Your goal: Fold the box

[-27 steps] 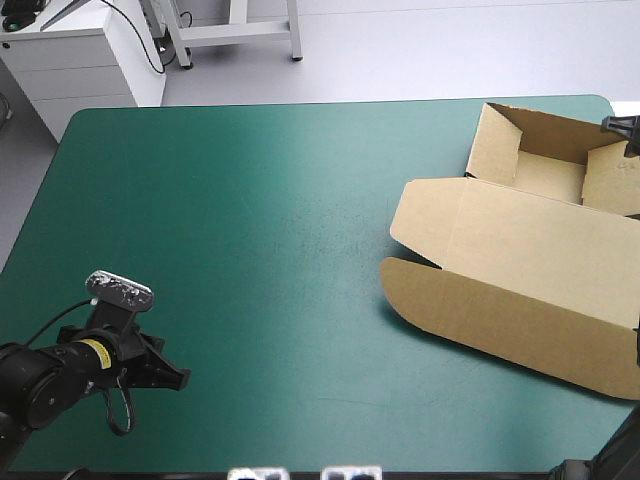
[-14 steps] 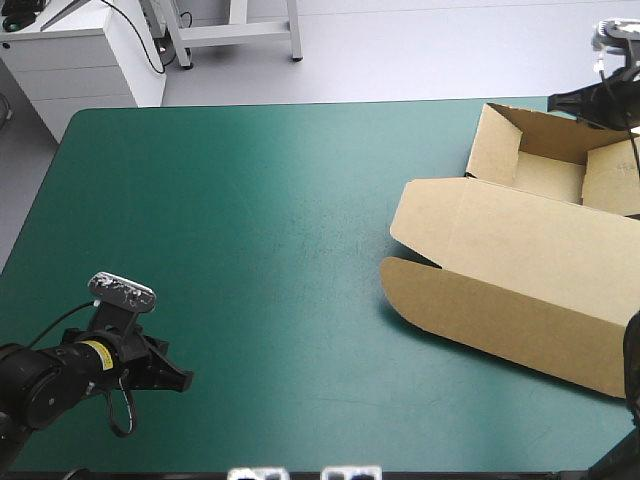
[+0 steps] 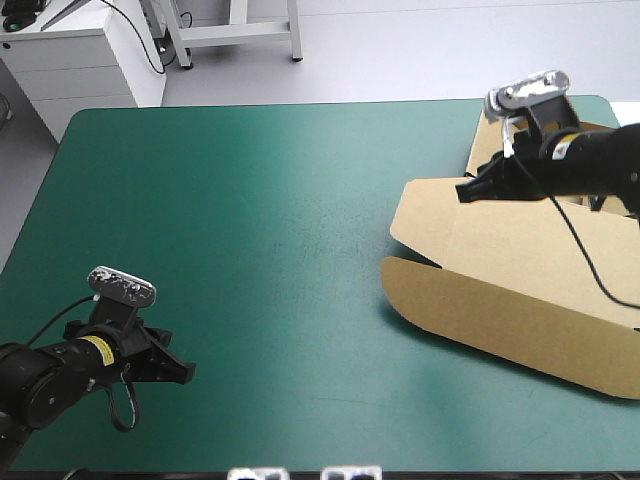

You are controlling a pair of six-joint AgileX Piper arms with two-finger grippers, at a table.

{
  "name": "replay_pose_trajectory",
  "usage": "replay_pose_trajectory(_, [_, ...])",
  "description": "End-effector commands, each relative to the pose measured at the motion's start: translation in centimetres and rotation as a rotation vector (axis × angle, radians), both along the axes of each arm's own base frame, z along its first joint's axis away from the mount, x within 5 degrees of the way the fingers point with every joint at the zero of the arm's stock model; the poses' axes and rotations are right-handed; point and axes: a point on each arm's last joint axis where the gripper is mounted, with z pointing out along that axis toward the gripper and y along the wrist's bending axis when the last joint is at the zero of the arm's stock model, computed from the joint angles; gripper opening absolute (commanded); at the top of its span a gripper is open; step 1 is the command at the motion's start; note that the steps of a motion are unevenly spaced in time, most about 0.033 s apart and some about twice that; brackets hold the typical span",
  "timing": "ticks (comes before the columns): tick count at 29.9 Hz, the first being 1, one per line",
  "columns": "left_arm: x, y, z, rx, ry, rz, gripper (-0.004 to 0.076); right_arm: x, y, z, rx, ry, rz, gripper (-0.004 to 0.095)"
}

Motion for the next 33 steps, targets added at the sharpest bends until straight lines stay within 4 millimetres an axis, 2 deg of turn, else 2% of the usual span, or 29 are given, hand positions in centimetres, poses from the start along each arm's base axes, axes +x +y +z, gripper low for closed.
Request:
replay_pose_trajectory(1, [0.4,-0.2,1.1,-0.042,-0.078,-0.003,-0.0008,-3.4,-0.1,0.4,0.038,-0.135,-0.002,-0.0004])
replay_pose_trajectory(10, [0.4,-0.3,1.2,-0.043,-0.083,-0.007,-0.0008,-10.8,-1.6,-4.8,0.057,-0.155,-0.018,-0.0004])
replay_pose_trajectory(16, [0.0,-0.8,0.9,-0.087,-0.045,-0.055,-0.0008,-14.8,-2.4,-9.0,0.06,-0.134,-0.016,-0.0004])
replay_pose_trajectory(20, [-0.2,-1.2,-0.2,-0.109,-0.006,-0.079,-0.0008,-17.0,-2.8,-11.5,0.06,-0.14,-0.018,-0.0004])
replay_pose_trajectory(27, [-0.7,-0.9,-4.6,-0.065,0.11,-0.07,-0.0008,-19.1,-3.3,-15.9,0.06,-0.156,-0.024,-0.0005])
replay_pose_trajectory(33, [-1.2,-0.8,-6.4,-0.043,0.163,-0.079,-0.0008,-19.9,-3.4,-18.5,0.053,-0.125,-0.023,-0.0005])
